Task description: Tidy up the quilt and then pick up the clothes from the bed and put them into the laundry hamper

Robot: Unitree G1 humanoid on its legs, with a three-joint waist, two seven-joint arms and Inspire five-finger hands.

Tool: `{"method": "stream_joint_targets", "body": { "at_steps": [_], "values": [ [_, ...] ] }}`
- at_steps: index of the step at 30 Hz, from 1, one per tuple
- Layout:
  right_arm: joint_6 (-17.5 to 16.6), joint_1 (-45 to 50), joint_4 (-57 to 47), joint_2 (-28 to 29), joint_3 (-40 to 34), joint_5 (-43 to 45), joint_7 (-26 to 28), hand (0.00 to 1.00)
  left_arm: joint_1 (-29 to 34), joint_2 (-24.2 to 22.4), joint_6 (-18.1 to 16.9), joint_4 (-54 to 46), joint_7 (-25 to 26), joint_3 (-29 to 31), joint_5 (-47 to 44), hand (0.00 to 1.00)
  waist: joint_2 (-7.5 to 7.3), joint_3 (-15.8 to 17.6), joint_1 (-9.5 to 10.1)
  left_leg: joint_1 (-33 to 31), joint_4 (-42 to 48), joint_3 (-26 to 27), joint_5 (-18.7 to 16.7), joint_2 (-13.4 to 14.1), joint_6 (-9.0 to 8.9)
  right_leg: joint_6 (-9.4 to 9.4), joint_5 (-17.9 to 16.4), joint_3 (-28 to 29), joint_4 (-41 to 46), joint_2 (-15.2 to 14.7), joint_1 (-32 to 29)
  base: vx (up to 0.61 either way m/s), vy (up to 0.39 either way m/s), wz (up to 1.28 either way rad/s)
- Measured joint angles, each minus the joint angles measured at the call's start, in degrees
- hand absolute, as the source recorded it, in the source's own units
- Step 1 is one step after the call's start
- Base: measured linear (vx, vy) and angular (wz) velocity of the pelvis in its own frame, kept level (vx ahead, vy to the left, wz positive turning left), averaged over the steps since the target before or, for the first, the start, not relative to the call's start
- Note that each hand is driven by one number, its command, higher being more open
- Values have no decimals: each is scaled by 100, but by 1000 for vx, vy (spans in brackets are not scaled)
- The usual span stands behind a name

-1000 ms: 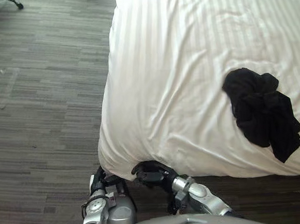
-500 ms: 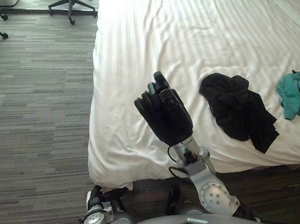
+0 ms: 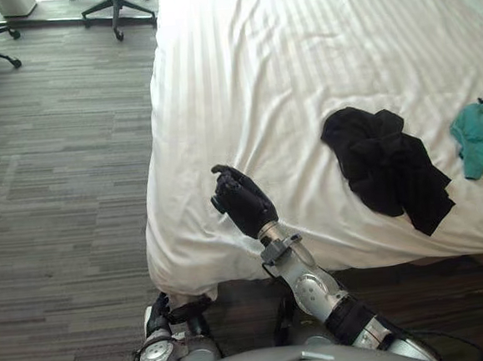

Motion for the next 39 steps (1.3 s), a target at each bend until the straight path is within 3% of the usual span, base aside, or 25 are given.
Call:
{"method": "stream_joint_targets", "body": {
  "at_steps": [1, 4, 12, 18, 19, 22, 24, 25, 26, 28, 31, 37, 39],
  "values": [
    [15, -33, 488, 26, -276, -207, -72, 0, -23, -74, 0, -13, -4, 7, -2, 100, 120, 81, 15, -6, 0, -15, 1, -4, 1, 3, 3, -7, -2, -1, 1, 15, 4, 5],
    [-11, -83, 818, 210, -726, -633, 89, 0, -24, -131, 2, -17, -31, 2, 0, 100, 253, 157, -64, 24, 0, 13, 14, 14, -8, 11, 11, 7, -9, 24, 13, 39, -5, -4],
    [131, 206, 868, 470, -2118, -849, 163, 0, -239, -130, 128, -37, -179, 17, 0, 100, 100, 186, -48, 206, -3, 84, -58, -67, 11, 61, 43, 27, -134, -33, 268, -1, 17, 2],
    [181, 629, 655, 528, -4508, -512, 171, 0, -117, -193, 281, 31, -415, 899, -66, 100, -20, 86, -93, 522, -15, 686, -290, -62, -46, 82, 47, 495, -140, -44, 274, -1, 25, -41],
    [240, 708, 663, 547, -5178, -353, 164, 0, -63, -196, 286, 31, -465, 1091, -103, 100, -62, -8, -179, 546, -9, 761, -330, -48, -56, 85, 45, 513, -141, -33, 262, 67, -5, -33],
    [253, 916, 983, 469, -6761, -83, -281, 0, 8, -225, 324, 30, -542, 1448, -253, 100, -135, -148, -273, 715, 3, 1070, -407, 21, -147, 52, 20, 705, -138, 26, 259, 91, -5, -41],
    [325, 1333, 1416, 160, -7414, -71, -675, 0, 56, -325, 397, 30, -538, 1745, -256, 100, -55, -283, -310, 731, 11, 1166, -467, 64, -202, 41, -11, 720, -137, 68, 212, 111, -9, -32],
    [354, 1523, 1570, 21, -7677, -72, -818, 100, 99, -395, 404, 30, -540, 1841, -256, 100, 24, -310, -317, 768, 11, 1235, -490, 74, -233, 39, -13, 734, -136, 89, 185, 148, -10, -42],
    [385, 1903, 1713, -144, -7993, -75, -980, 100, 216, -510, 430, 29, -544, 1995, -264, 100, 171, -341, -381, 844, 13, 1405, -537, 86, -268, 39, -13, 798, -134, 120, 175, 138, -4, -45],
    [418, 2299, 1762, -185, -8286, -81, -1034, 100, 320, -583, 529, 29, -543, 2115, -277, 100, 293, -401, -489, 922, 87, 1561, -610, 113, -294, 38, -13, 814, -132, 141, 213, 110, 2, -34],
    [547, 2628, 1864, -153, -8236, -198, -1052, 100, 495, -600, 614, -7, -578, 2163, -276, 100, 325, -422, -561, 1076, 324, 1660, -768, 185, -307, 24, -24, 824, -64, 143, 347, 16, 9, -18],
    [606, 2714, 1846, 342, -6717, -884, -946, 100, 758, -581, 639, -102, -586, 2179, -428, 100, 282, -767, -514, 1152, 680, 1783, -1013, 305, -345, -1, -216, 858, 123, 148, 367, -105, -20, -11],
    [620, 2643, 1847, 429, -6266, -1250, -910, 100, 885, -591, 634, -117, -587, 2145, -427, 100, 373, -754, -478, 1231, 1024, 1924, -1197, 463, -381, -43, -263, 1067, 225, 228, 366, -142, -65, -50]
  ]
}}
